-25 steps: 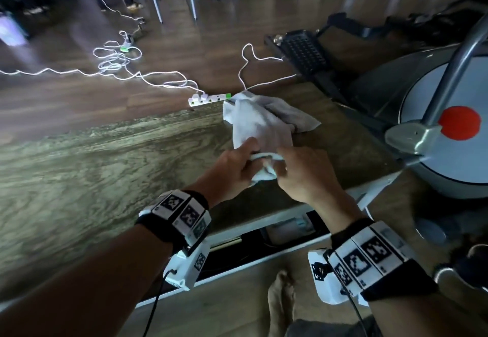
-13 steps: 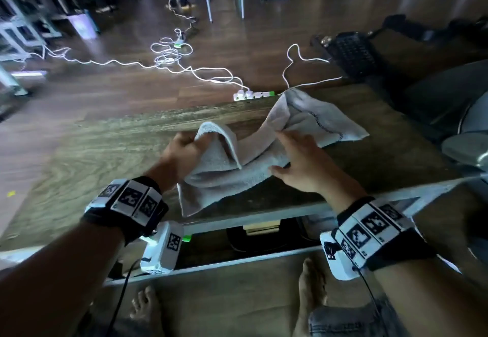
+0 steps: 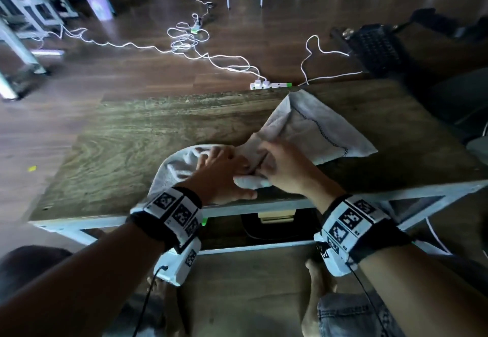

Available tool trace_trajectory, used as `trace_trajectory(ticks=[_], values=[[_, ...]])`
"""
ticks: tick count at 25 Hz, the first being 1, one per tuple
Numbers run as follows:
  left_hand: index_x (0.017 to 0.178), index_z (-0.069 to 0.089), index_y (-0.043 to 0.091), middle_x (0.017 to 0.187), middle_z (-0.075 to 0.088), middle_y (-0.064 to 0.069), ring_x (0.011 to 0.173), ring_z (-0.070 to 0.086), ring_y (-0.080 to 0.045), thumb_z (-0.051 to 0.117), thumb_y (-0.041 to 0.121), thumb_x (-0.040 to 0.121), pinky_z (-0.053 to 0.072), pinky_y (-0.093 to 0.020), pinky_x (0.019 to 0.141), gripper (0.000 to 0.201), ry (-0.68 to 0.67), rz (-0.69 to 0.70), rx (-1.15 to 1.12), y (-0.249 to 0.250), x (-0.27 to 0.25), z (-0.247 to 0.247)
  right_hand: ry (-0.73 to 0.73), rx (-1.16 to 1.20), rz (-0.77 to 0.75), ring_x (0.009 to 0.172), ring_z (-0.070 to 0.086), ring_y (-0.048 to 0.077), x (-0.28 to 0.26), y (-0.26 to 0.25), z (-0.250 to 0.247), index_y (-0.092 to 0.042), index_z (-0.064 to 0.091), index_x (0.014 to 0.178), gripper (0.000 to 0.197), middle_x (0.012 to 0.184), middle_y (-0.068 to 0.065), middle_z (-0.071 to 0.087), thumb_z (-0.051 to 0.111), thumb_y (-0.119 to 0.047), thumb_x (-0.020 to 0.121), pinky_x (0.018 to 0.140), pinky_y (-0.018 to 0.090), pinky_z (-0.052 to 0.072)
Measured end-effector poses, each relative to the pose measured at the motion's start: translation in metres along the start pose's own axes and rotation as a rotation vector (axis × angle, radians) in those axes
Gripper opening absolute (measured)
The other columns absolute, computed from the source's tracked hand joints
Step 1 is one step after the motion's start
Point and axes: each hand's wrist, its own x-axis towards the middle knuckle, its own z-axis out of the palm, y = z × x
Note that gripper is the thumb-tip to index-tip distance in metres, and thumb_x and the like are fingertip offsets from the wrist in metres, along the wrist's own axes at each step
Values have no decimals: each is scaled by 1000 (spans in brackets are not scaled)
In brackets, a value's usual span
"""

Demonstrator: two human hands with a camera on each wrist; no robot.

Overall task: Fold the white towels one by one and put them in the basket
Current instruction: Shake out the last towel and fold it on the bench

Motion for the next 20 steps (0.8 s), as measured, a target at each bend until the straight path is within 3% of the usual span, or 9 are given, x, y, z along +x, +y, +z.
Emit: trace_trajectory(ticks=[4, 6, 8, 10, 12, 14, 15, 18, 20], values=[[108, 61, 30, 122, 53, -3, 123, 46, -30, 59, 44, 83, 41, -44, 90, 29, 94, -63, 79, -19, 15, 1, -208, -517, 343, 132, 41, 38, -6, 21, -21, -18, 46, 135, 49, 146, 14, 43, 56, -26, 88, 102, 50, 45], [108, 61, 21, 124, 57, -7, 126, 47, -32, 58, 37, 82, 41, -49, 96, 30, 89, -218, 136, -36, 23, -10, -211, -417, 322, 130, 45, 36, -7, 23, -21, -21, 50, 135, 45, 144, 13, 47, 55, -23, 91, 101, 46, 46], [125, 53, 14, 147, 41, -9, 145, 22, -33, 60, 32, 83, 27, -58, 111, 46, 125, -291, 182, -43, 26, -11, -37, -159, 230, 115, 59, 28, -4, 18, -16, -22, 59, 124, 33, 127, 6, 59, 57, -20, 91, 91, 40, 54], [137, 44, 17, 159, 22, -6, 150, 6, -30, 59, 23, 85, 20, -58, 116, 55, 192, -104, 139, -31, 23, -8, 101, -180, 268, 106, 62, 27, -3, 17, -17, -18, 57, 124, 32, 123, 8, 59, 59, -23, 92, 81, 37, 55], [142, 41, 29, 159, 25, 3, 147, 16, -23, 56, 25, 90, 19, -53, 117, 54, 103, 109, 29, -9, 15, 2, 75, -362, 473, 115, 55, 36, -7, 25, -22, -8, 50, 130, 45, 128, 19, 54, 57, -32, 93, 88, 40, 51], [138, 44, 36, 151, 37, 8, 140, 31, -21, 53, 36, 91, 26, -49, 115, 47, 25, 154, -20, 5, 10, 13, 33, -452, 647, 122, 46, 44, -13, 31, -23, 2, 45, 132, 55, 133, 29, 46, 54, -37, 94, 97, 46, 43], [133, 47, 36, 143, 44, 9, 133, 38, -20, 53, 42, 91, 33, -47, 110, 43, 45, 143, -29, 7, 9, 16, 47, -458, 667, 121, 46, 44, -15, 31, -22, 3, 45, 131, 54, 132, 29, 46, 56, -34, 93, 95, 46, 44], [118, 51, 32, 120, 60, 5, 109, 58, -19, 50, 45, 93, 51, -43, 90, 28, 98, 105, -127, 10, 10, 6, 40, -249, 523, 104, 63, 33, -14, 23, -18, -9, 48, 135, 50, 121, 16, 61, 62, -7, 87, 73, 34, 52], [126, 42, 27, 121, 61, -4, 101, 63, -25, 53, 30, 94, 55, -46, 84, 34, 158, 138, -219, 14, 17, -4, 17, -59, 314, 103, 67, 24, -14, 13, -17, -17, 56, 132, 50, 121, 8, 66, 60, 3, 86, 71, 26, 50]])
